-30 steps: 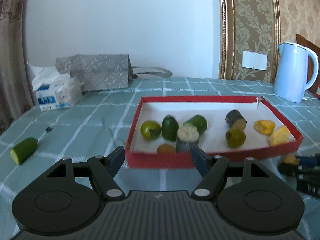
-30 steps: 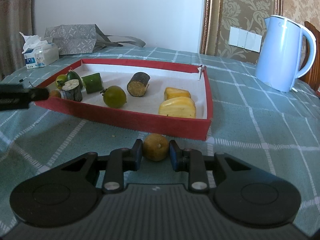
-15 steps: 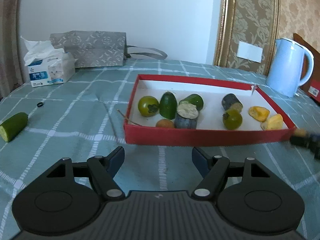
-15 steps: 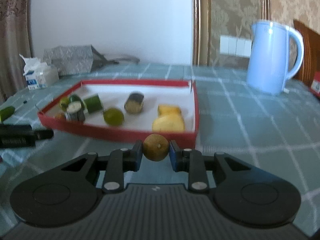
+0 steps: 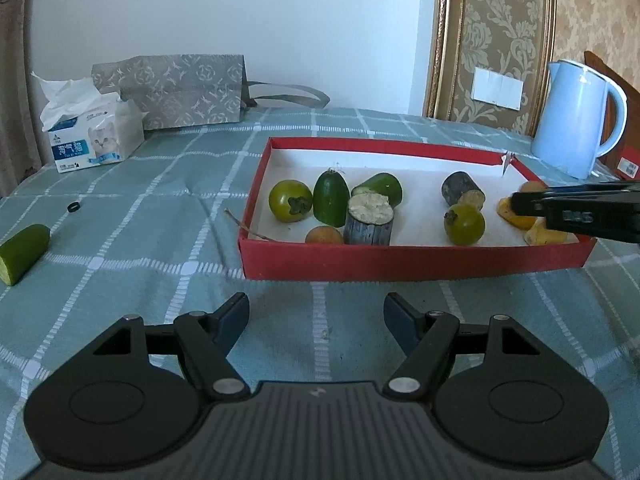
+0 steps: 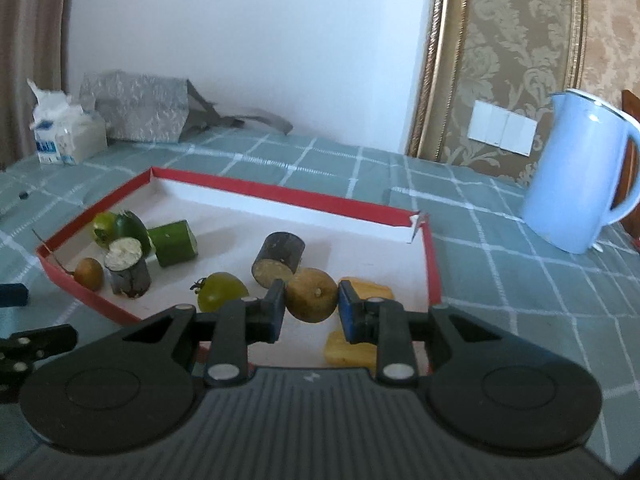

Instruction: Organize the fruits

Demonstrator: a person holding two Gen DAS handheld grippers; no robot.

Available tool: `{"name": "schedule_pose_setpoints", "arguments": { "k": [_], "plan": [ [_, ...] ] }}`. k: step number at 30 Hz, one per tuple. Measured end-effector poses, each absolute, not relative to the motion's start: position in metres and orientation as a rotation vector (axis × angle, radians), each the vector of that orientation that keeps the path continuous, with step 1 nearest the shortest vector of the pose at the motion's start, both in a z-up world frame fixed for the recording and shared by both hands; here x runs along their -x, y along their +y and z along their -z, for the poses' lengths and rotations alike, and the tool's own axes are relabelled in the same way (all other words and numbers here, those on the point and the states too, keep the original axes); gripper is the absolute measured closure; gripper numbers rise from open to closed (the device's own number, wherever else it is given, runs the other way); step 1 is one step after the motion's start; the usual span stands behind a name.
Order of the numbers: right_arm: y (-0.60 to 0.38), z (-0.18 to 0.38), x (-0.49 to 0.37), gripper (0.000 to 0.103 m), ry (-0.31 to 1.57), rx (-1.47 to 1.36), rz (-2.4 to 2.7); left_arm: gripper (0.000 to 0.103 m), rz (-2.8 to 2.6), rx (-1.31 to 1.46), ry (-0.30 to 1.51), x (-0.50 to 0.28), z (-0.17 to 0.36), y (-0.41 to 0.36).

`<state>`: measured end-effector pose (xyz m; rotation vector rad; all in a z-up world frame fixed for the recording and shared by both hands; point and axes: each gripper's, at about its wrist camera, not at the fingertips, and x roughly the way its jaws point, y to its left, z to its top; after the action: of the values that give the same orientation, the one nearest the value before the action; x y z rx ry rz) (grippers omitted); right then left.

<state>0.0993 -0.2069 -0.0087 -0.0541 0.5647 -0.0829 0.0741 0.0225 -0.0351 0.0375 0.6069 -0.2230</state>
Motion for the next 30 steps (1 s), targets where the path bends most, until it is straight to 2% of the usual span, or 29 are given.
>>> {"name": "schedule_pose_setpoints", "arguments": {
  "k": [11,13,16,17,18,23,30],
  "plan": [
    [-0.213,0.027,-0.129,0.074,0.627,-0.008,0.099,0.029,0.222,-0.049,0.610,-0.074,0.036,0.021],
    [-0.213,0.027,-0.131,0.061,0.626,-0.022,0.079,0.029,0.222,-0.047,0.609,-0.074,0.035,0.021],
    [-0.204,0.022,-0.122,0.028,0.585,0.019,0.096,0.029,0.211,-0.046,0.607,-0.075,0.036,0.021],
    [-0.201,0.019,-0.117,0.011,0.552,0.040,0.119,0.029,0.210,-0.043,0.607,-0.075,0.036,0.021],
    [-0.198,0.015,-0.108,0.006,0.502,0.063,0.142,0.029,0.209,-0.041,0.606,-0.075,0.035,0.021],
    [-0.195,-0.001,-0.077,0.000,0.409,0.079,0.187,0.029,0.188,-0.045,0.600,-0.074,0.036,0.021],
    [-0.205,0.003,-0.045,0.000,0.442,-0.079,0.144,0.028,0.183,-0.034,0.595,-0.072,0.034,0.023]
  ]
}}
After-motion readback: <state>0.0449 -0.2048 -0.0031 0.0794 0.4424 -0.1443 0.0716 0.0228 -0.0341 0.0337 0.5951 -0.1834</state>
